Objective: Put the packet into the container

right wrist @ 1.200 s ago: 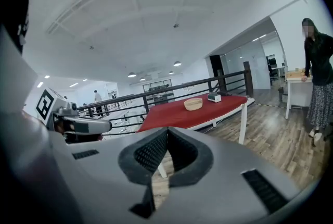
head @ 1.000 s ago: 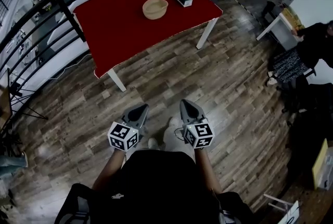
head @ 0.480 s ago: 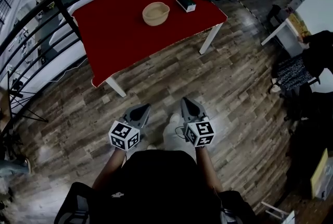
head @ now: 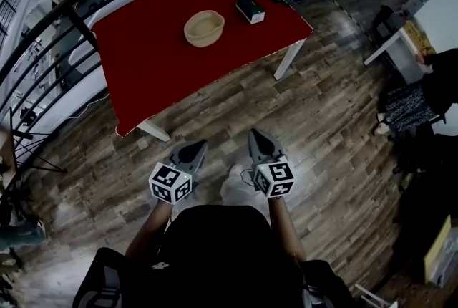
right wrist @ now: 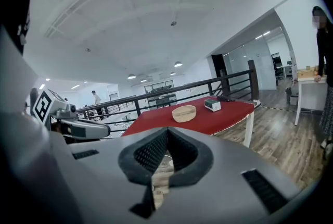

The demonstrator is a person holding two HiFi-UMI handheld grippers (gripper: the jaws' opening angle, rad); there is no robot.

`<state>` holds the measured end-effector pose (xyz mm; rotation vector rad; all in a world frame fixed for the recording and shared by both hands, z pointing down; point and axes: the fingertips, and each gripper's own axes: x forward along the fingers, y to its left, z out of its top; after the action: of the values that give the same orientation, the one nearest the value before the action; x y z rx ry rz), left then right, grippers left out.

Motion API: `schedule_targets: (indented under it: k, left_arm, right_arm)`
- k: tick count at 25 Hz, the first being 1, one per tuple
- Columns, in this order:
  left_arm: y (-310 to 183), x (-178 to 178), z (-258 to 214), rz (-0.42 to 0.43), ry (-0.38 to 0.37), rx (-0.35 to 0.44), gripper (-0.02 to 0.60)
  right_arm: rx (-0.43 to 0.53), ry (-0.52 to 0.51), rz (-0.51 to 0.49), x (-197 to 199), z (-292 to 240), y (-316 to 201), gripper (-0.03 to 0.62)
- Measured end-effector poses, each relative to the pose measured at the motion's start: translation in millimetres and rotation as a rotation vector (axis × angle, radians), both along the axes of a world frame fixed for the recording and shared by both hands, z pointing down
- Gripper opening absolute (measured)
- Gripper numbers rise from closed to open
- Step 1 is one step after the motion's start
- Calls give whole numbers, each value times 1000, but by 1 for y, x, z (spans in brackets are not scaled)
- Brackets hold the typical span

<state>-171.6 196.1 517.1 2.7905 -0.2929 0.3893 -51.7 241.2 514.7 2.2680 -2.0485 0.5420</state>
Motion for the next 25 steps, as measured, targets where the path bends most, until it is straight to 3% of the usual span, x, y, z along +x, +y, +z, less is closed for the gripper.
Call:
schedule_targets:
  k: [13,18,25]
  left_arm:
    - [-36,98,-16,-32,-23,45,9]
    - [-62,117,-17,-112,0,56,9]
    - [-75,132,-1,-144,-25,18,9]
  right_arm:
    - [30,-48,-14,101,-7,-40,21]
    - [51,-39,-50,124,-1,-58,21]
    - [37,-50,-89,144,9,-81,21]
